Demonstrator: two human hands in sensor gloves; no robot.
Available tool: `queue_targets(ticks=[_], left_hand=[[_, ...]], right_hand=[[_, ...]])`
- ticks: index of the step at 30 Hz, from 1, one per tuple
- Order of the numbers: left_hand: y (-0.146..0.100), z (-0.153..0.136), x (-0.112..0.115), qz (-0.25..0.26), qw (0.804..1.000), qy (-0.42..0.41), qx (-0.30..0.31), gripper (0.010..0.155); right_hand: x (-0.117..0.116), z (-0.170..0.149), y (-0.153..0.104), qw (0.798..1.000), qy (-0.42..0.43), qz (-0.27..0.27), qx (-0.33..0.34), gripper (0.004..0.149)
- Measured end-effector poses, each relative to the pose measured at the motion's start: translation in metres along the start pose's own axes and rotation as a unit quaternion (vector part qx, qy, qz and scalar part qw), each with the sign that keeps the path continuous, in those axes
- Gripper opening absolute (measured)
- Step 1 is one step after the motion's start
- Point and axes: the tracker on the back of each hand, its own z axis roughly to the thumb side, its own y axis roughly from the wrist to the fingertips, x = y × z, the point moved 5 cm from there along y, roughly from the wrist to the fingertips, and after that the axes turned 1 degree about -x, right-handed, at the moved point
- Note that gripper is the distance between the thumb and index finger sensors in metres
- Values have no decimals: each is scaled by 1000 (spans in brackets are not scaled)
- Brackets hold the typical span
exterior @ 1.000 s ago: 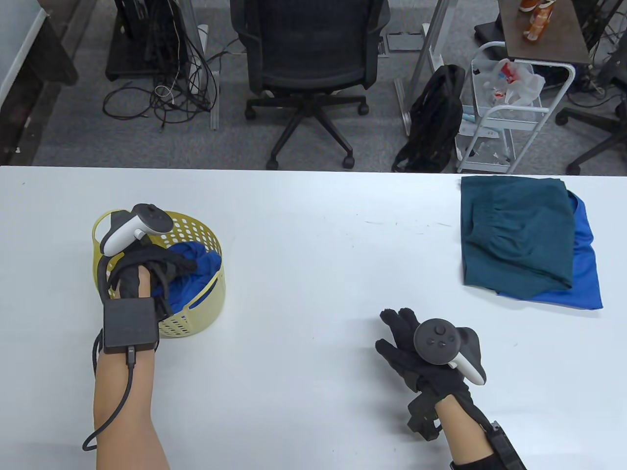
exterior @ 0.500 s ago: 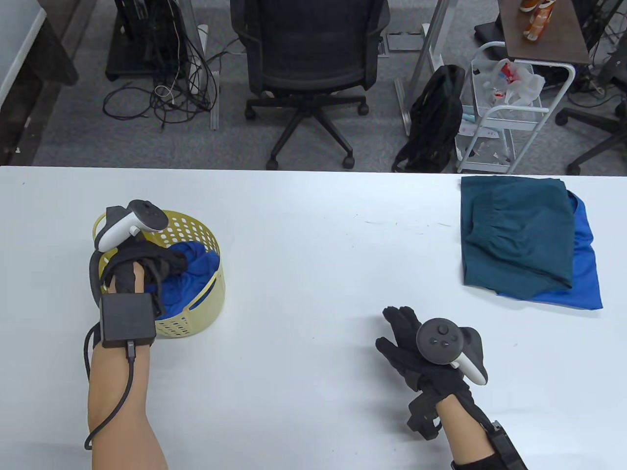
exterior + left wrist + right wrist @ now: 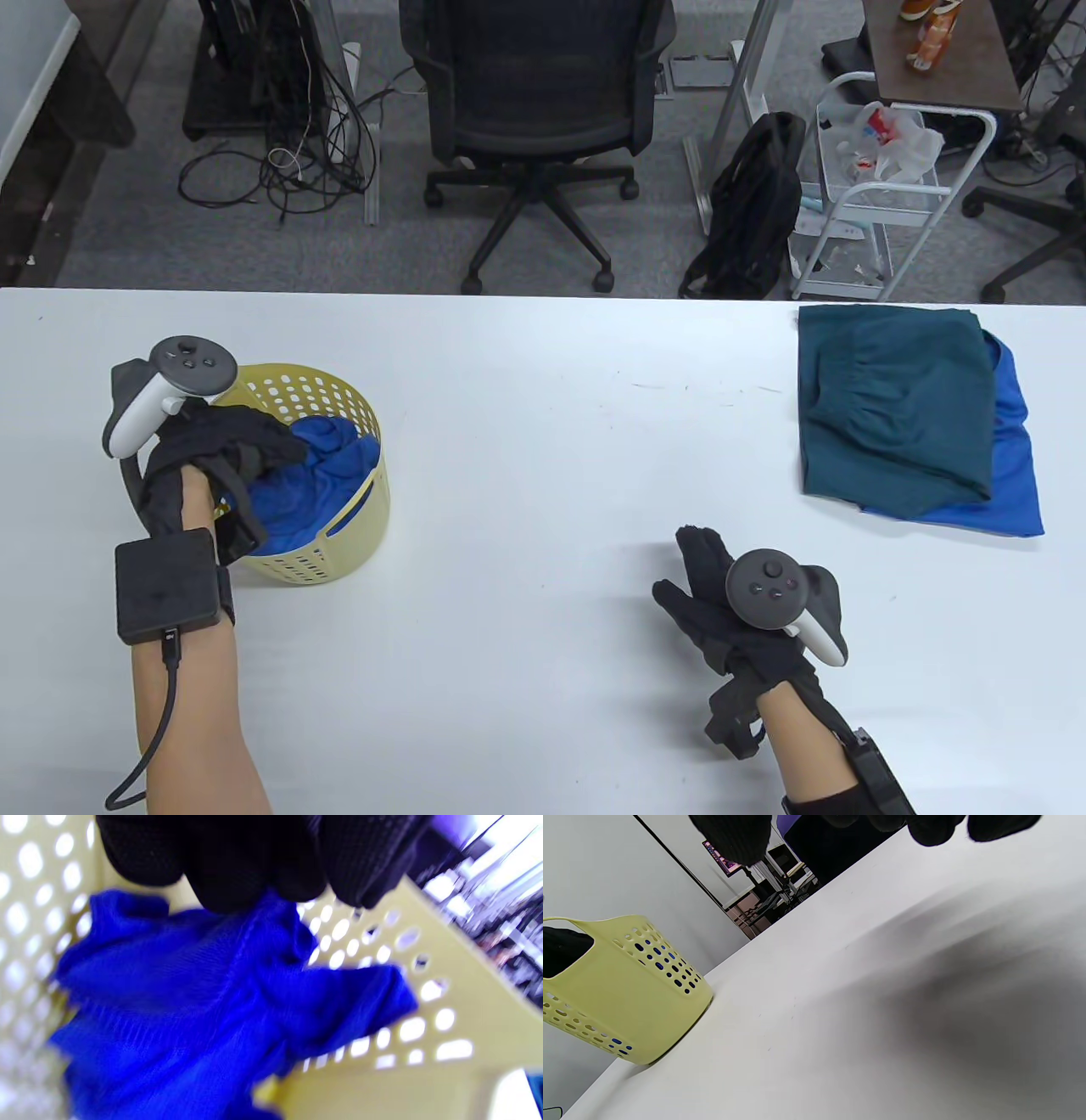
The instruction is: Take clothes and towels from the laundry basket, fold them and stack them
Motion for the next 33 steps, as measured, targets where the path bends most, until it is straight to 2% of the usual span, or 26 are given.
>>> queue_targets(ticks=[1,3,5,7,8,9,11,12,13,14,15,16,17,18,19,20,21,22,24,26,27,28,31,33], left_hand=[[-4,2,-4,26,1000,10,-2,44],[-10,9,-2,11,998,56,-2,39],[-16,14,-3,26,997,69,-15,45],[-19,17,0,2,990,127,-52,85],[-20,16,2,-17,980,172,-99,86],[-22,16,2,-18,967,208,-148,79],[-26,25,-4,11,944,266,-193,47],[-31,35,-13,48,950,253,-178,44],[-46,56,-34,162,964,183,-109,43],[-62,71,-49,263,959,95,-46,42],[-100,93,-69,425,900,-65,72,42],[-122,116,-81,474,851,-128,187,42],[-150,143,-86,468,813,-179,297,43],[-171,161,-87,459,784,-212,359,44],[-195,185,-86,438,758,-231,423,45],[-215,207,-80,423,748,-218,463,46],[-225,220,-74,419,746,-196,479,48],[-234,240,-63,414,757,-144,484,52],[-230,272,-35,383,806,-15,451,48],[-208,290,1,308,868,99,376,47],[-198,297,22,275,882,146,354,46],[-191,302,40,272,877,181,352,46],[-180,308,71,271,871,231,339,46],[-168,307,96,236,884,239,324,45]], right_hand=[[0,1,0,1000,-1,0,1,77],[0,2,0,1000,0,-1,6,77],[0,2,0,1000,2,-1,8,77],[0,2,0,1000,2,-2,10,77],[0,3,0,1000,2,-3,11,77],[0,4,-1,1000,2,-4,13,77],[2,6,-1,1000,4,-7,19,77],[2,7,-2,1000,6,-10,22,77],[3,7,-2,1000,8,-12,25,76],[4,7,-2,1000,12,-13,26,76],[5,6,-2,999,18,-16,27,75],[6,5,-2,999,23,-17,27,75],[8,4,-3,999,30,-20,27,74],[10,3,-3,999,34,-24,28,74],[14,2,-4,998,40,-31,30,73],[20,1,-6,998,48,-41,31,72],[24,0,-7,997,54,-50,33,72],[30,-1,-9,996,62,-61,35,72],[42,-1,-14,993,80,-77,39,71],[56,1,-21,989,98,-100,49,72],[64,3,-26,986,105,-114,56,72],[71,6,-30,983,110,-128,65,72],[84,14,-41,977,118,-153,88,74],[86,20,-45,975,119,-153,105,77]])
